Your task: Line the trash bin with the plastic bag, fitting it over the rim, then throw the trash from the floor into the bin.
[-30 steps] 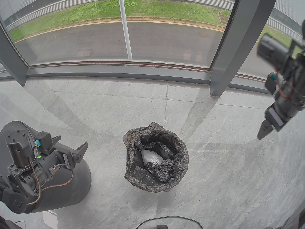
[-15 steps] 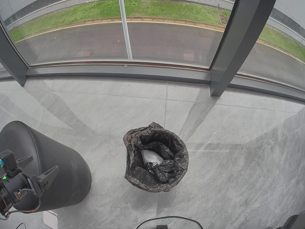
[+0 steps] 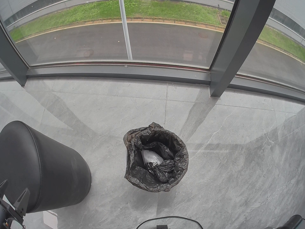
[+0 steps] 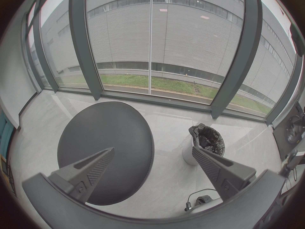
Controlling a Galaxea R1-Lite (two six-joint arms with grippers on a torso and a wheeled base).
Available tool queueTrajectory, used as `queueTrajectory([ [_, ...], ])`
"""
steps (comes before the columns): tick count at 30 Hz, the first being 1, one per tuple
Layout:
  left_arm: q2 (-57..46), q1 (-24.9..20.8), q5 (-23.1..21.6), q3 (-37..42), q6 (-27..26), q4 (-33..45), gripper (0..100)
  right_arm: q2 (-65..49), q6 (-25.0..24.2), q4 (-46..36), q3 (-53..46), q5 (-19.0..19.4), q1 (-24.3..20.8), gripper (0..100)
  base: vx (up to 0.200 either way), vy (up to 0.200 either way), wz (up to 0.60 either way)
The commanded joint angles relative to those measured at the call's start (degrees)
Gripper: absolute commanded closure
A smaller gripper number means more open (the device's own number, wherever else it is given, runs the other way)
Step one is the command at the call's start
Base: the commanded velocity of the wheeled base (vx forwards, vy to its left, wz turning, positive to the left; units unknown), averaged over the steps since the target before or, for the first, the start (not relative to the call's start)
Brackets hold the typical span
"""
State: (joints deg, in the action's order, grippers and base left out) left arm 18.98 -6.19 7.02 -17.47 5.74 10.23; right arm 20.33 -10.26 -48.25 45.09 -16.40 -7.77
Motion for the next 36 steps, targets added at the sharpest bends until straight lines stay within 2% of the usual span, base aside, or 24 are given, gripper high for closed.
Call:
queueTrajectory([
  [1, -18.98, 6.1, 0.71, 13.69, 0.67, -4.87, 0, -20.33, 6.22, 47.55, -43.34, 6.46, 7.77, 0, 0.0, 0.0, 0.0],
  [2, -18.89, 6.1, 0.89, 14.39, 0.59, -6.54, 0, -20.33, 6.22, 49.22, -43.86, 7.61, 7.77, 0, 0.0, 0.0, 0.0],
  [3, -18.8, 6.1, 1.24, 16.06, -0.12, -9.7, 0, -20.33, 6.22, 50.71, -44.48, 11.04, 7.85, 0, 0.0, 0.0, 0.0],
  [4, -18.98, 6.1, 1.24, 16.15, -0.38, -9.88, 0, -20.33, 6.75, 50.45, -44.48, 12.44, 7.85, 0, 0.0, 0.0, 0.0],
  [9, -18.98, 6.02, 0.36, 16.59, -2.4, -10.32, 0, -20.33, 10.88, 48.34, -44.92, 16.13, 7.77, 0, 0.0, 0.0, 0.0],
  [10, -18.98, 6.02, -1.57, 16.94, -3.81, -10.23, 0, -20.33, 12.46, 47.55, -44.74, 17.89, 7.68, 0, 0.0, 0.0, 0.0],
  [13, -18.98, 6.02, -7.2, 17.29, -6.53, -9.79, 0, -20.33, 12.73, 47.81, -44.83, 17.98, 7.68, 0, 0.0, 0.0, 0.0],
  [19, -18.98, 6.1, -6.76, 17.38, -6.09, -9.88, 0, -20.33, 10.0, 47.81, -44.92, 17.28, 7.77, 0, 0.0, 0.0, 0.0],
  [20, -18.98, 6.02, -5.18, 17.38, -5.57, -9.79, 0, -20.33, 9.56, 47.72, -44.83, 16.75, 7.77, 0, 0.0, 0.0, 0.0],
  [31, -18.98, 6.02, -4.74, 17.38, -5.39, -9.79, 0, -20.33, 11.23, 47.72, -44.74, 17.36, 7.68, 0, 0.0, 0.0, 0.0],
  [36, -18.98, 6.02, -4.47, 17.47, -4.6, -10.32, 0, -20.33, 9.3, 47.81, -44.83, 17.1, 7.68, 0, 0.0, 0.0, 0.0],
])
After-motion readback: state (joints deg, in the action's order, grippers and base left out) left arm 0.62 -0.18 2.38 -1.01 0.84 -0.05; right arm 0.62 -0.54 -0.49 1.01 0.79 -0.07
